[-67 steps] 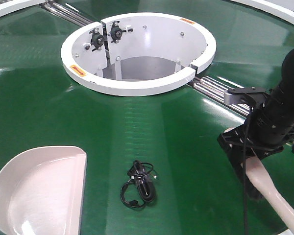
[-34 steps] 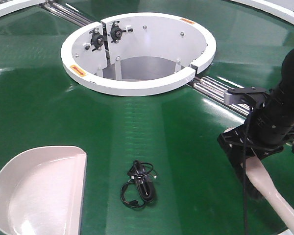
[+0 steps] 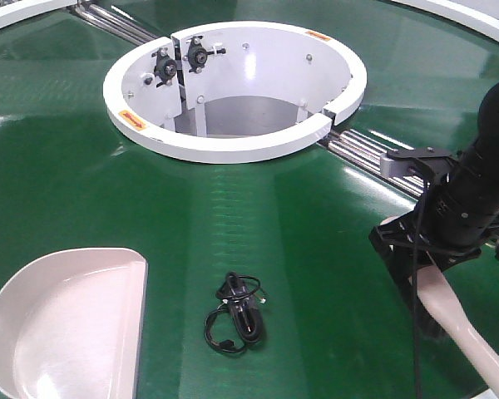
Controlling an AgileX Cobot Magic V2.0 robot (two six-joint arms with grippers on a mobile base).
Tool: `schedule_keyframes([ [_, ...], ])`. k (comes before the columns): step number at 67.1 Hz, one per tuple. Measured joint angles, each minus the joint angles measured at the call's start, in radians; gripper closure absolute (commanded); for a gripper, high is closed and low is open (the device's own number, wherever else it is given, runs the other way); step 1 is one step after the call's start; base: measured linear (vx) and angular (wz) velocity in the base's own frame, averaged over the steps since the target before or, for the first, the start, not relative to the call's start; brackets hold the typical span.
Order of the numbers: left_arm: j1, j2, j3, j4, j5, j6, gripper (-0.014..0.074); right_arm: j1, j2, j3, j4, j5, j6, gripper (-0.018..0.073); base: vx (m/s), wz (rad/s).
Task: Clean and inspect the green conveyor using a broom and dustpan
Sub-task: 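Reach the left gripper to the cream dustpan handle and grasp it, then slide the dustpan with the left gripper toward the black cable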
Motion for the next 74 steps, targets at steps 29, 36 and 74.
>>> schedule_keyframes([
  [29,0.000,0.374,-0.191,-0.038,0.391,0.011,0.0006,0.000,0.000,0.000,0.000,0.000,0.000,0.0562,0.00,0.00],
  [36,0.000,0.464,-0.218,-0.040,0.391,0.027,0.0006,0.000,0.000,0.001,0.000,0.000,0.000,0.0562,0.00,0.00],
  [74,0.032,0.808,-0.227,-0.060,0.359,0.031,0.0006,0.000,0.000,0.001,-0.001,0.000,-0.002,0.0562,0.00,0.00],
])
